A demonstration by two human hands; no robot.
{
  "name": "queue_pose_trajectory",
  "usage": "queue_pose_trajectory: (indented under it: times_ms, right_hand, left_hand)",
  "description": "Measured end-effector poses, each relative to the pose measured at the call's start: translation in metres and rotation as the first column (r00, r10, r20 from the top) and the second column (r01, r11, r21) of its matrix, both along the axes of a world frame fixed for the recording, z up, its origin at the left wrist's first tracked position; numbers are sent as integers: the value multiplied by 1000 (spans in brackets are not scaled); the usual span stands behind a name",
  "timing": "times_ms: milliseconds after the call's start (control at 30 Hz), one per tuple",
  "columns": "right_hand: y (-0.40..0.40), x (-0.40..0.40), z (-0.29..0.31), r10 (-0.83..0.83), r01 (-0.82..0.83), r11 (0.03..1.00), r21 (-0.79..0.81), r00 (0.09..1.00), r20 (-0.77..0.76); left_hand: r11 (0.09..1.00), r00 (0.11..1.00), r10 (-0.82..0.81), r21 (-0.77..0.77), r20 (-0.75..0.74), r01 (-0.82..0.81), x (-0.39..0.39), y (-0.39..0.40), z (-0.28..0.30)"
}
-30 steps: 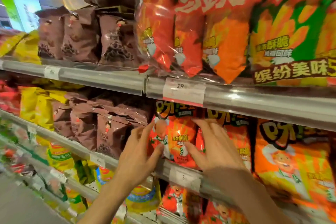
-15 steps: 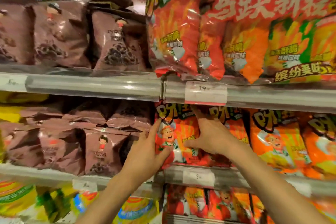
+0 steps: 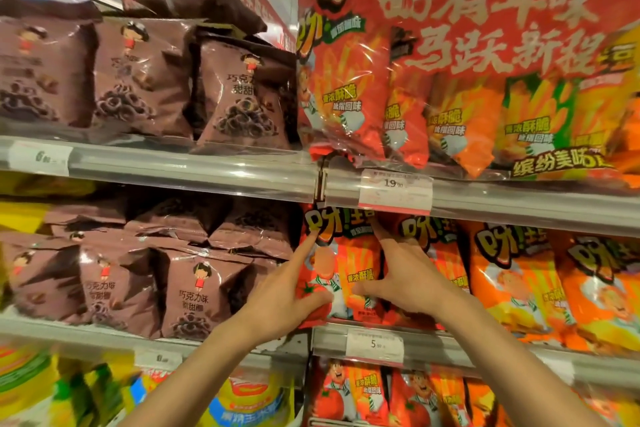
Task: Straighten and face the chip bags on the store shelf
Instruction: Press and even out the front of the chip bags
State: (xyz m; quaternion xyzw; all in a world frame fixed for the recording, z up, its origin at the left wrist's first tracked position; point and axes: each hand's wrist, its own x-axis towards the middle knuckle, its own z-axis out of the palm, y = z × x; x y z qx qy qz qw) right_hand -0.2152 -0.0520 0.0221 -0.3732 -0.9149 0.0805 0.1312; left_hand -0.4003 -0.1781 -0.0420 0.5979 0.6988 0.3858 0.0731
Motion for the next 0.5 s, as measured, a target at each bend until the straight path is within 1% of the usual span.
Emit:
queue_pose_trajectory:
  times_ms: [133, 233, 333, 400, 433, 467, 500]
  right_hand:
    - [6, -6, 3, 45, -39, 998, -47, 990, 133]
    - [5, -7, 2, 45, -37, 997, -63, 991, 127]
    - [1, -7, -2, 8, -9, 1000, 8, 992, 127]
    - [1, -8, -5, -11, 5, 999, 48, 992, 128]
    - [1, -8, -6, -15, 9, 999, 47, 992, 128]
    - [2, -7, -7, -13, 8, 999, 42, 992, 125]
    - [2, -7, -7, -8, 3, 999, 43, 992, 123]
  left_hand:
    - [999, 999, 0, -52, 45, 3, 2, 6, 8]
    - [997, 998, -2, -77, 66, 7, 5, 8, 11]
    - [997, 996, 22, -79, 84, -16, 6, 9, 12]
    - [997, 991, 45, -64, 125, -37, 6, 11, 13]
    - [997, 991, 52, -59, 121, -45, 7, 9, 13]
    - [996, 995, 63, -62, 71, -59, 10, 6, 13]
    - [994, 996, 81, -73, -27, -83, 13, 1, 12]
